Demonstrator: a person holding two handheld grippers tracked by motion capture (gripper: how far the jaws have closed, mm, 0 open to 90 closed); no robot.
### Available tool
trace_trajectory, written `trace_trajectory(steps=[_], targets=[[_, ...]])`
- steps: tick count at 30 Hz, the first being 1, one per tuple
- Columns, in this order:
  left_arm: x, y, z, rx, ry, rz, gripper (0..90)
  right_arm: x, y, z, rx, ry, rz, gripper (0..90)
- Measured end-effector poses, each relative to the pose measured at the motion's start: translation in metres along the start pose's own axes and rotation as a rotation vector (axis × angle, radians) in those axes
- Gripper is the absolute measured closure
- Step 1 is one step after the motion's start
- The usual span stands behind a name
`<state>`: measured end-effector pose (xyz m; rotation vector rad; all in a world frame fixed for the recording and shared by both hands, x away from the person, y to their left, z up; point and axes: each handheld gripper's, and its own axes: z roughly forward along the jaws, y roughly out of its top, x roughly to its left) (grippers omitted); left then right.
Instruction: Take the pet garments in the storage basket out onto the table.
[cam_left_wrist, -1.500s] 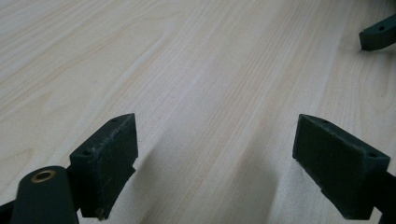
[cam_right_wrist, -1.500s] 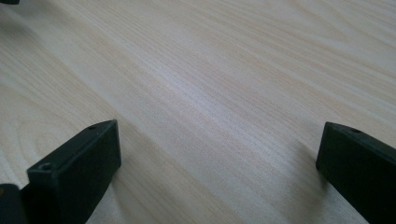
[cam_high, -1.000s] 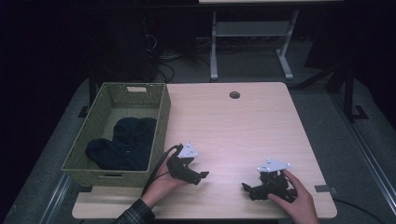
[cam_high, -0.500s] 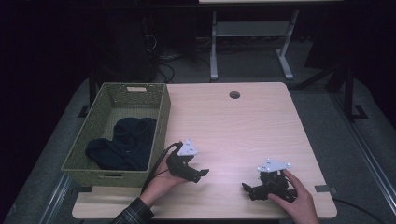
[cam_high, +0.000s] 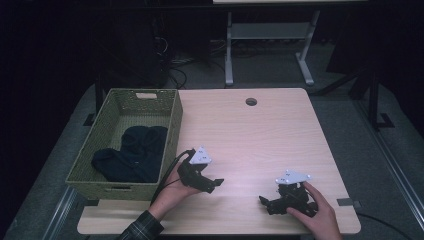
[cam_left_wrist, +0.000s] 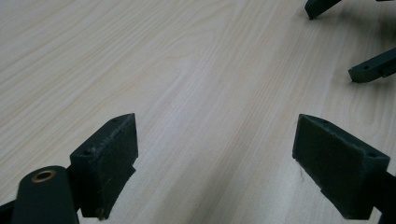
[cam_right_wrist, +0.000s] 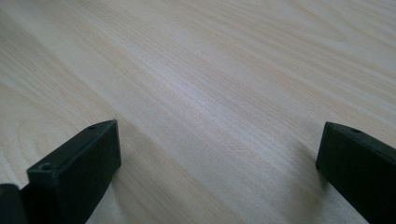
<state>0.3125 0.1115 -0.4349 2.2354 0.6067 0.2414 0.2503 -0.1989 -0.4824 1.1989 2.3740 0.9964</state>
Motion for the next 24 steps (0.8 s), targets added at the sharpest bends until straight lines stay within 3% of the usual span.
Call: trace_trajectory(steps=[24], targets=[[0.003,0.015,-0.011,-0.014,-0.012,-0.001,13.7,0.000,0.000,0.000,0.000,-0.002,0.003,0.0]])
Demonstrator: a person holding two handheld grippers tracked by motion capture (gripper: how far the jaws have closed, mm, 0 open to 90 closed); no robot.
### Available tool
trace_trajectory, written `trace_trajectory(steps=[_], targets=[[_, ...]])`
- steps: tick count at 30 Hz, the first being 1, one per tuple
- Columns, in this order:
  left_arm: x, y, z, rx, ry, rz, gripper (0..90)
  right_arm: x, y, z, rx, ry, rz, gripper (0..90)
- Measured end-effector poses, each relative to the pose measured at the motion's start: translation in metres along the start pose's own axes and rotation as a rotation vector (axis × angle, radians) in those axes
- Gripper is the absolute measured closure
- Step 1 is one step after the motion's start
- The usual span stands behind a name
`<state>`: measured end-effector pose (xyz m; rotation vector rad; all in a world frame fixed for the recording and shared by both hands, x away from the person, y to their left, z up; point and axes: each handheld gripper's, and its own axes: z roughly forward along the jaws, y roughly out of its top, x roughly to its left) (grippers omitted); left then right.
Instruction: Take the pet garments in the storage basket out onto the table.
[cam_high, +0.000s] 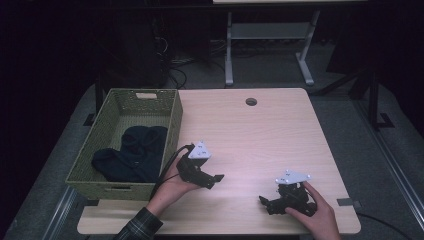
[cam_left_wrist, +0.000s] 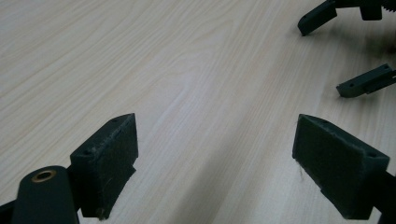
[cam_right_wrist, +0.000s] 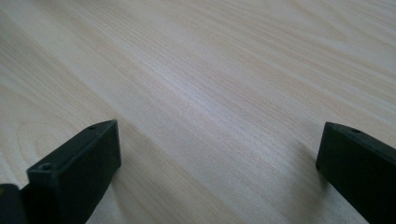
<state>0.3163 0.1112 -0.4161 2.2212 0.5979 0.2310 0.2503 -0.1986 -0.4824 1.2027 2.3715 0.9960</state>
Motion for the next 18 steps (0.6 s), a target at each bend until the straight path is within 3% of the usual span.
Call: trace_trajectory(steps=[18], targets=[[0.006,0.019,-0.014,-0.038,0.000,0.009,13.7,0.000,0.000,0.000,0.000,0.000,-0.001,0.0]])
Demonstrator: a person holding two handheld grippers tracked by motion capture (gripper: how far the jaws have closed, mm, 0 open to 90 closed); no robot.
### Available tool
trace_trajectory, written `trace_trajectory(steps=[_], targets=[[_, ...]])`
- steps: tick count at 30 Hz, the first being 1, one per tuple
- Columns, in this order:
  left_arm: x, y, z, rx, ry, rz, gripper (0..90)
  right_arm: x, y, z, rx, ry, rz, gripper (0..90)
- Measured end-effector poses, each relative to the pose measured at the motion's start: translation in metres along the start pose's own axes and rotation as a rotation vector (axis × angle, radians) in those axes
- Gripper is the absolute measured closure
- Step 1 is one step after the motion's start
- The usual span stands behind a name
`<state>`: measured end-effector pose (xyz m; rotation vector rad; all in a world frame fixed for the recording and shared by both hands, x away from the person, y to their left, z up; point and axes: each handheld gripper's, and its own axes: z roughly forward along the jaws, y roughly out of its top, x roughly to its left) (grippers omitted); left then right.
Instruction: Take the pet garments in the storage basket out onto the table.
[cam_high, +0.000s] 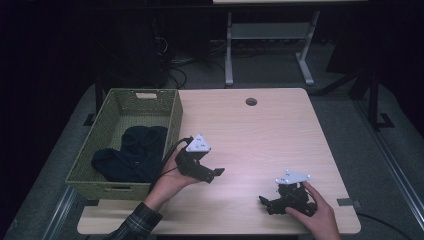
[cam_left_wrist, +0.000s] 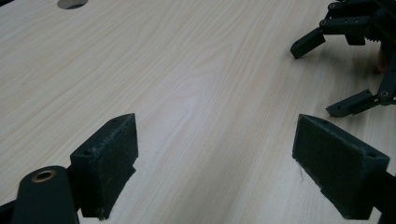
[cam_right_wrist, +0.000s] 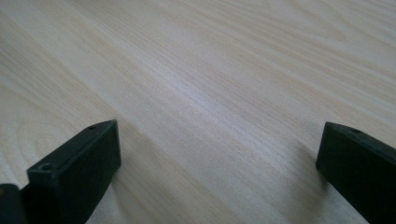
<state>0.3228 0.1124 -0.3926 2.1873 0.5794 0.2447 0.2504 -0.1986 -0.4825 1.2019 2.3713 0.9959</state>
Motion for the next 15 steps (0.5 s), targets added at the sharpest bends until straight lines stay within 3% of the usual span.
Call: trace_trajectory(steps=[15], targets=[[0.0093,0.0091,-0.0073,0.006,-0.001,-0.002,13.7,0.0000,0.0000,0.0000,0.000,0.000,0.000,0.0]])
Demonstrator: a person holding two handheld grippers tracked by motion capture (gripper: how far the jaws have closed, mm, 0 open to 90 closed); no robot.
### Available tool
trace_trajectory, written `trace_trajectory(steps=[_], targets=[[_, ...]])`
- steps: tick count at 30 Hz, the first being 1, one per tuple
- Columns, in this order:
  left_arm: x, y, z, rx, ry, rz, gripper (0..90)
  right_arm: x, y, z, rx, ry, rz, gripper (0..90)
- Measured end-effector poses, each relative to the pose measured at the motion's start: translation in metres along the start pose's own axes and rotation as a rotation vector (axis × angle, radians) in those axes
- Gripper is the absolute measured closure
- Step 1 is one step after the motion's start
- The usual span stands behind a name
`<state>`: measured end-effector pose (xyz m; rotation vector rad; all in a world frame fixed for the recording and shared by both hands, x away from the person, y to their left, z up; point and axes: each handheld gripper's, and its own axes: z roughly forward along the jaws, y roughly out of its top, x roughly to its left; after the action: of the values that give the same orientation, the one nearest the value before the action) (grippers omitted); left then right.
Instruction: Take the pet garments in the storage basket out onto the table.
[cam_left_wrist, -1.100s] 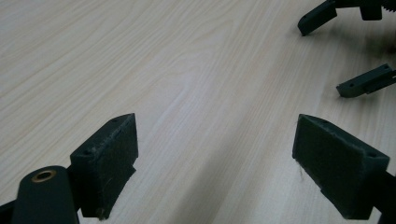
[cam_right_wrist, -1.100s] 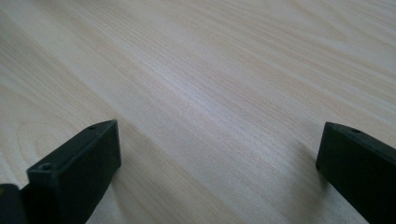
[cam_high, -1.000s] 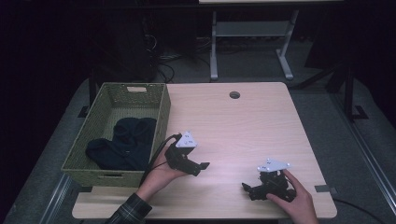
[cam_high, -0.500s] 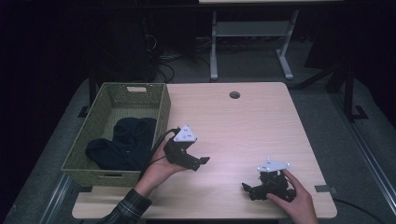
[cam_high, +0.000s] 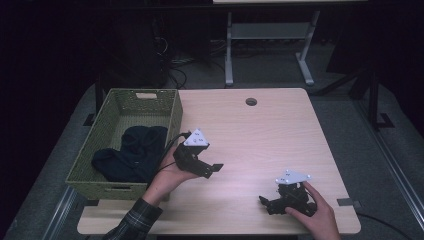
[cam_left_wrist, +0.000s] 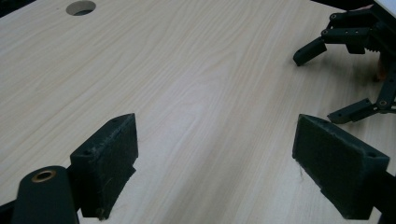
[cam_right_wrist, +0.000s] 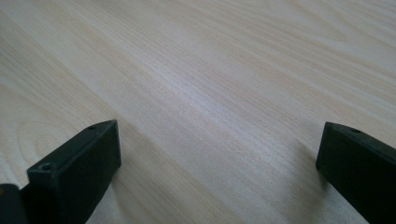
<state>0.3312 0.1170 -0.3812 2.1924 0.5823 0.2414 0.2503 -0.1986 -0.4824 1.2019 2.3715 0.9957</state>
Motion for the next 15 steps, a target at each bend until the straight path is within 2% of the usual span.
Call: trace_trajectory(steps=[3,8,11,14,15], targets=[[0.004,0.002,-0.003,-0.015,0.015,-0.009,13.9,0.000,0.000,0.000,0.000,0.000,0.000,0.0],[0.011,0.006,-0.009,-0.006,0.024,-0.007,13.9,0.000,0.000,0.000,0.000,0.000,0.000,0.0],[0.016,0.007,-0.013,-0.019,0.033,-0.017,13.9,0.000,0.000,0.000,0.000,0.000,0.000,0.0],[0.019,0.008,-0.017,-0.020,0.029,-0.018,13.9,0.000,0.000,0.000,0.000,0.000,-0.002,0.0],[0.021,0.009,-0.021,-0.029,0.005,-0.033,13.9,0.000,0.000,0.000,0.000,-0.001,-0.002,0.0]])
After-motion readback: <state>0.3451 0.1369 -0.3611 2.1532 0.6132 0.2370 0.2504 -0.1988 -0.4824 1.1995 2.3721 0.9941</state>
